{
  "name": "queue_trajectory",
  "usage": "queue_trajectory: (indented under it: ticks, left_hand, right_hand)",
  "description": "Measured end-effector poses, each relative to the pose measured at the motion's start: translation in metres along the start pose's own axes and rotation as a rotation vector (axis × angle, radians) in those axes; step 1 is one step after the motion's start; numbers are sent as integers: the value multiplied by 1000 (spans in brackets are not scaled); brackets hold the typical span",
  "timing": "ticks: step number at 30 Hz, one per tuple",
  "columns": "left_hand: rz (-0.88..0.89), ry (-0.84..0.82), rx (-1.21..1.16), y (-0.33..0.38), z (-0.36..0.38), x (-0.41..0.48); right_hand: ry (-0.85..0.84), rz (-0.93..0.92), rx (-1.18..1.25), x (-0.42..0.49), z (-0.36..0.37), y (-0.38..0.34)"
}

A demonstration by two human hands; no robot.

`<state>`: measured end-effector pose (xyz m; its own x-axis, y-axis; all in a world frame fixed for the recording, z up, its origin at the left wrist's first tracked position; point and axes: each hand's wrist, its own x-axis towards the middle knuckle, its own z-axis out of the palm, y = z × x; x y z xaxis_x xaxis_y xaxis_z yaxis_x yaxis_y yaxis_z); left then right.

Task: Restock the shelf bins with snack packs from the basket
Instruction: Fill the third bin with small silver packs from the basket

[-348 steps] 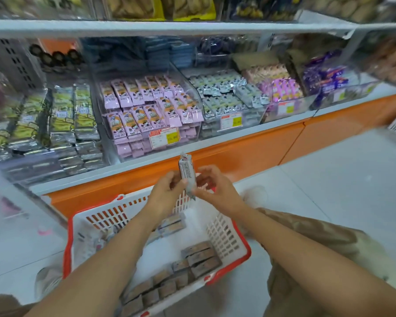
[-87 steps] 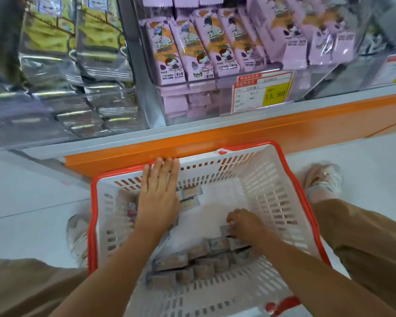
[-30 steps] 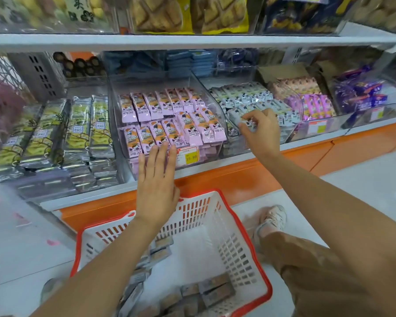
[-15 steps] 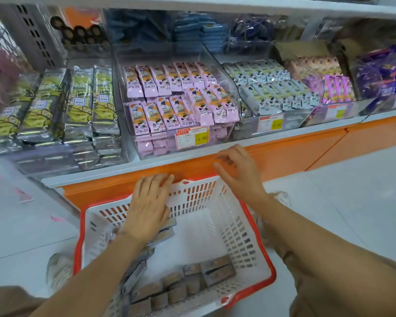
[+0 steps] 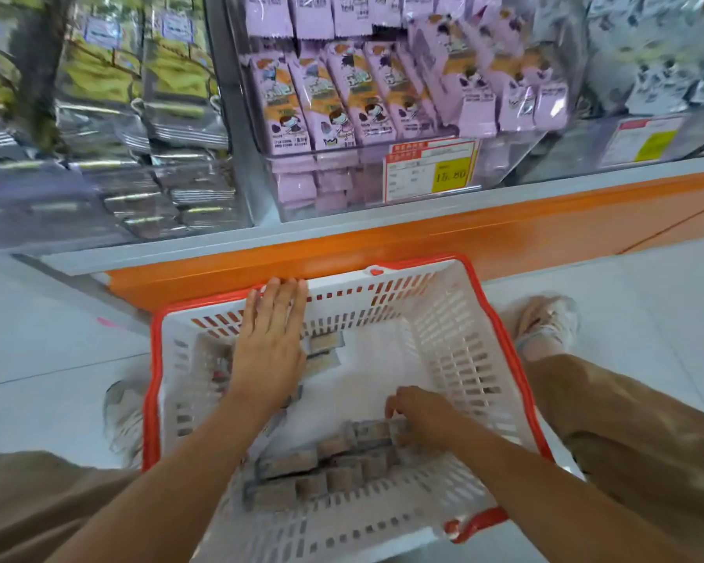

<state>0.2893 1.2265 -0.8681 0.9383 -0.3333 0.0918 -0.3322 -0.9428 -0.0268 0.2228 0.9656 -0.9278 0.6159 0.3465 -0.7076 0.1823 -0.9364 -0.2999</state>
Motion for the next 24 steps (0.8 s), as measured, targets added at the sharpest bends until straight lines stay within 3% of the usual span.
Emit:
queue_trajectory:
  ticks: [5, 11, 19, 24]
  left_hand:
    - [-23, 21, -19, 3, 10, 0]
    - [-17, -11, 6, 4, 10, -2]
    - [-48, -106, -33, 7, -24, -2]
    - [47, 98, -118, 27, -73, 1]
  right_hand:
    - [-87, 31, -85, 15, 15, 7]
    - [35, -24, -103, 20, -4, 13]
    - [427, -5, 286, -36, -80, 1]
    - [838, -76, 470, -93, -118, 1]
